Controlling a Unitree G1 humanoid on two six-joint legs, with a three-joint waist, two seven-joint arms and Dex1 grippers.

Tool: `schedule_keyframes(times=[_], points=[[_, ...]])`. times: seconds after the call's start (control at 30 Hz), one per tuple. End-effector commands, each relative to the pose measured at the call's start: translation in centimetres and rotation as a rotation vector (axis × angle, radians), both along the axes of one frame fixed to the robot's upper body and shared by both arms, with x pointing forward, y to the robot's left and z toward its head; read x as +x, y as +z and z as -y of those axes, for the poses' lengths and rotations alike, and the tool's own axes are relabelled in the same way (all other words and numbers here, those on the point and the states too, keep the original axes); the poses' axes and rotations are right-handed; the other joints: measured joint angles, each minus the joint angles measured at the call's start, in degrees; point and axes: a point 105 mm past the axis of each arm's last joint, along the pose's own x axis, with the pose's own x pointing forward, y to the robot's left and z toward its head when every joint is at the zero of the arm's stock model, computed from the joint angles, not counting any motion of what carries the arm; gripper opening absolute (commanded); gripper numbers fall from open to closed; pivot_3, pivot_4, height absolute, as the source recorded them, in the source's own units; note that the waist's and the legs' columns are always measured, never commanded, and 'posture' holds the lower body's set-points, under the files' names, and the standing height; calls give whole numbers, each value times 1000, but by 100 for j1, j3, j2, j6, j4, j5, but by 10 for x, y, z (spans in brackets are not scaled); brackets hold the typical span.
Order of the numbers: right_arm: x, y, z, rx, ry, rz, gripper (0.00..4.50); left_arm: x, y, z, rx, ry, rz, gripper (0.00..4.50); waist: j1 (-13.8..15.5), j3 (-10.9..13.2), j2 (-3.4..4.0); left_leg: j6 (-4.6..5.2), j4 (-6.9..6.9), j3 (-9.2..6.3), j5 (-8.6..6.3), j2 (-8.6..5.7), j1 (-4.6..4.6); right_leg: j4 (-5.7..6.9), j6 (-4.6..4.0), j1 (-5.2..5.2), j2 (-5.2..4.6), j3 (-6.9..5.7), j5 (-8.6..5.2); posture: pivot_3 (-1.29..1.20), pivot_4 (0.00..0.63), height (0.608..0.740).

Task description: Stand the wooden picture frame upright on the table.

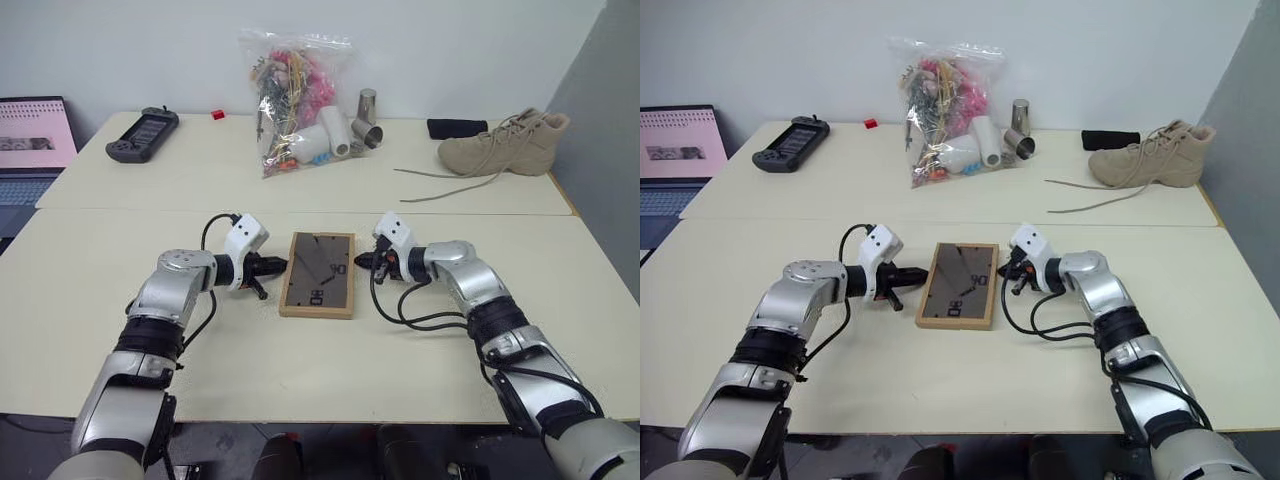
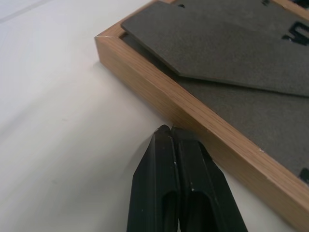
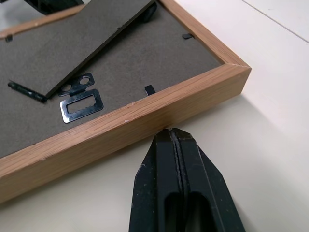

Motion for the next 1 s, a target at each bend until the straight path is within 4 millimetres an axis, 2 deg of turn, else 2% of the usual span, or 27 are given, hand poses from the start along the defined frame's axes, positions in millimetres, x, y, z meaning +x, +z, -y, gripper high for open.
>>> schedule_keyframes(times=[0.03, 0.2, 0.27, 0.37, 0.5, 0.6, 0.7, 0.83, 1.0], points=[[-17, 19, -13, 43, 90, 38, 0, -15, 17, 24, -15, -133, 44, 13, 2, 0, 0, 0, 0, -1, 0, 0, 0, 0, 0, 0, 0, 1, 0, 0, 150, 740], [-34, 10, -9, 13, 112, 0, 0, -21, 18, 22, 6, -148, 32, 13, 8, 0, 0, 0, 2, 0, 0, 0, 1, 0, 0, 0, 1, 1, -1, 0, 150, 740], [-34, 5, -1, -18, 87, -5, 0, -26, 18, 21, 21, -171, 22, 13, 5, 0, 0, 0, 2, -1, 0, 1, 1, 0, 1, 0, 3, 1, -1, 0, 150, 740], [-26, 0, 19, -79, 24, 14, 0, -27, 17, 1, 100, -150, 24, 13, 0, 0, 0, 1, 1, 0, 0, 1, 1, -2, 0, 0, 3, 1, -1, 0, 150, 740], [-17, 3, 41, -116, -37, 43, 0, -41, 15, -26, 175, -171, -20, 13, -4, 0, 0, 1, 1, 1, 0, 3, 3, -5, 0, 0, 4, 2, -2, 0, 150, 740], [-20, 7, 55, -131, -46, 55, 0, -48, 14, -40, 154, -158, -55, 13, -4, 1, 1, 1, -1, 4, 0, 3, 3, -8, -1, 0, 3, 4, -3, 0, 150, 740], [-33, 8, 58, -116, -17, 39, 0, -57, 20, -35, -33, -135, -179, 468, 39, 0, 0, 1, -1, 3, -1, 2, -1, -13, -1, 1, 3, 2, -3, 0, 150, 740], [-50, 7, 55, -90, 11, 10, 0, -67, 28, -27, -268, -86, -368, 1355, 25, 1, 0, 2, -1, 2, -1, 3, -5, -18, 0, 2, 3, 1, -4, 0, 150, 740], [-62, -1, 47, -79, 6, -12, 0, -79, 28, -20, -401, -36, -577, 2426, 13, 0, 0, 2, 0, -2, -1, 5, -2, -16, 1, 3, 6, 0, -4, 0, 150, 740]])
